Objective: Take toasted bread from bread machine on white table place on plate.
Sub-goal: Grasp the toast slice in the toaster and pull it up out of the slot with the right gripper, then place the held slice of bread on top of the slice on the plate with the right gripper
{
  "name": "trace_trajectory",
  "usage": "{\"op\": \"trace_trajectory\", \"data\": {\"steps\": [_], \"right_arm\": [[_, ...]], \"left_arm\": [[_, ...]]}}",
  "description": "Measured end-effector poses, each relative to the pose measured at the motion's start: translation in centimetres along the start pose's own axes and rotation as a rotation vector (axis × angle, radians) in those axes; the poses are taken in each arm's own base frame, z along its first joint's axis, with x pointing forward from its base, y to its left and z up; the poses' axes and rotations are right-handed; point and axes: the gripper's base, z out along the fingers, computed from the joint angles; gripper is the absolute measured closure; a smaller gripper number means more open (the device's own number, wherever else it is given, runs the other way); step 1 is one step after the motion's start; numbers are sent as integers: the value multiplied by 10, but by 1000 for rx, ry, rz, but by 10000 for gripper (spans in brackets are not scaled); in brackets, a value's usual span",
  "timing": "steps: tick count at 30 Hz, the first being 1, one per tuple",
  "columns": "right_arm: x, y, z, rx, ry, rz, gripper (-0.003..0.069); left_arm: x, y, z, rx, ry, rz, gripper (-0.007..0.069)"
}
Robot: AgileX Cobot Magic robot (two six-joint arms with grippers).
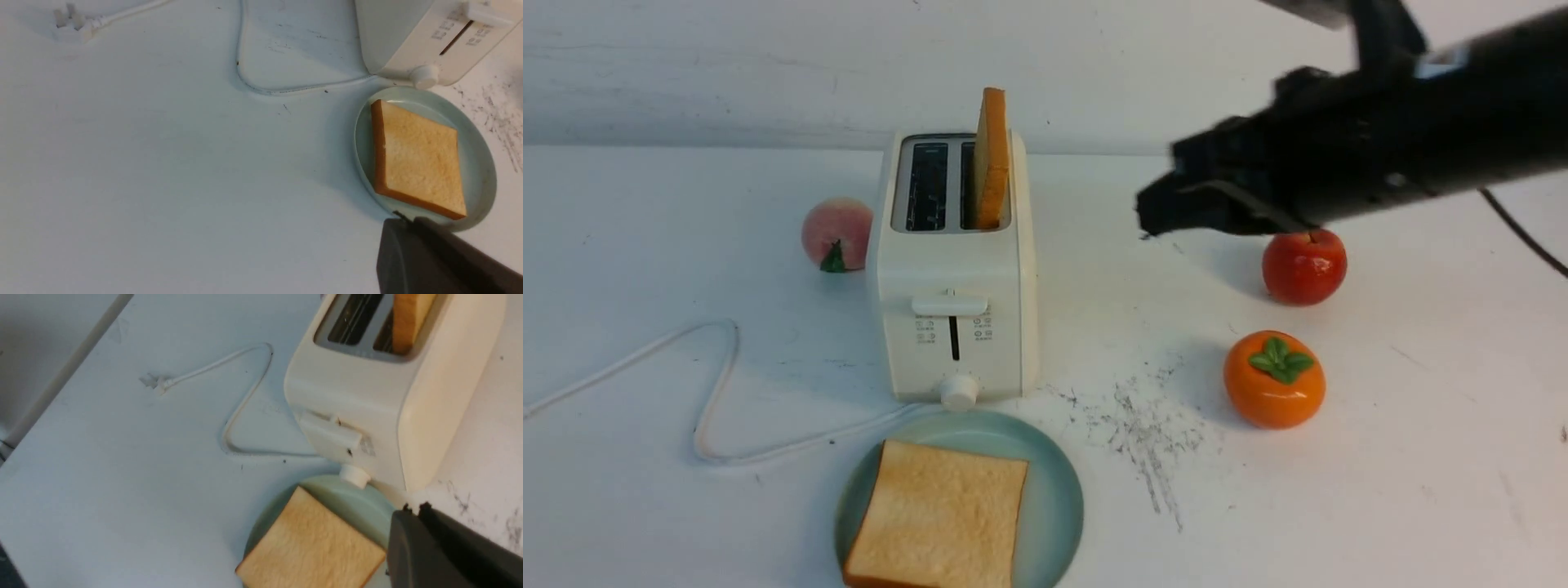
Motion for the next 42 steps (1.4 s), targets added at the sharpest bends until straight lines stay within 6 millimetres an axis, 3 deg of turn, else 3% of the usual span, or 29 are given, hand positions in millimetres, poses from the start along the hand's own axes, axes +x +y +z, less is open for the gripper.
{"op": "trace_trajectory", "data": {"steps": [2,5,6,9,14,16,18,19,20,21,22,23,25,27,32,33,34,35,36,40,42], "right_arm": [[-6,-1,16,12,10,-5,584],[-30,-8,52,51,-11,-6,438],[-37,-14,71,62,-18,9,350],[-47,-24,101,68,-37,31,200],[-55,-37,138,70,-86,40,57],[-53,-43,152,76,-92,52,54],[-47,-52,168,87,-90,88,113],[-44,-55,173,91,-87,99,195],[-44,-55,174,91,-87,100,209],[-43,-56,175,93,-87,101,276],[-44,-55,174,92,-91,99,413],[-47,-53,170,90,-101,96,513],[-55,-46,157,85,-125,77,582],[-63,-38,141,76,-142,42,577],[-92,13,39,9,-205,-131,566],[-94,23,18,-10,-204,-163,566],[-94,25,14,-14,-203,-170,566],[-93,39,-16,-46,-180,-234,566],[-89,47,-31,-71,-153,-275,566],[-68,62,-51,-203,36,-379,566],[-52,62,-36,-309,139,-370,566]], "left_arm": [[3,3,-4,0,-2,-5,638],[13,12,-17,9,-19,-20,638],[18,16,-22,12,-26,-26,638],[24,21,-29,25,-48,-37,638],[28,25,-35,48,-84,-45,638],[29,26,-37,57,-89,-48,638],[30,25,-38,71,-88,-52,638],[31,25,-38,74,-85,-53,638],[31,25,-38,75,-85,-54,638],[31,25,-38,76,-84,-54,638],[31,25,-38,78,-84,-54,638],[31,25,-38,79,-83,-55,638],[31,25,-38,80,-83,-55,638],[31,25,-38,80,-83,-55,638],[30,24,-38,86,-95,-55,638],[29,24,-38,90,-102,-54,638],[29,24,-38,91,-104,-54,638],[27,23,-38,99,-121,-53,638],[26,23,-39,102,-131,-53,638],[23,22,-39,105,-168,-47,638],[22,22,-39,108,-186,-44,638]]}}
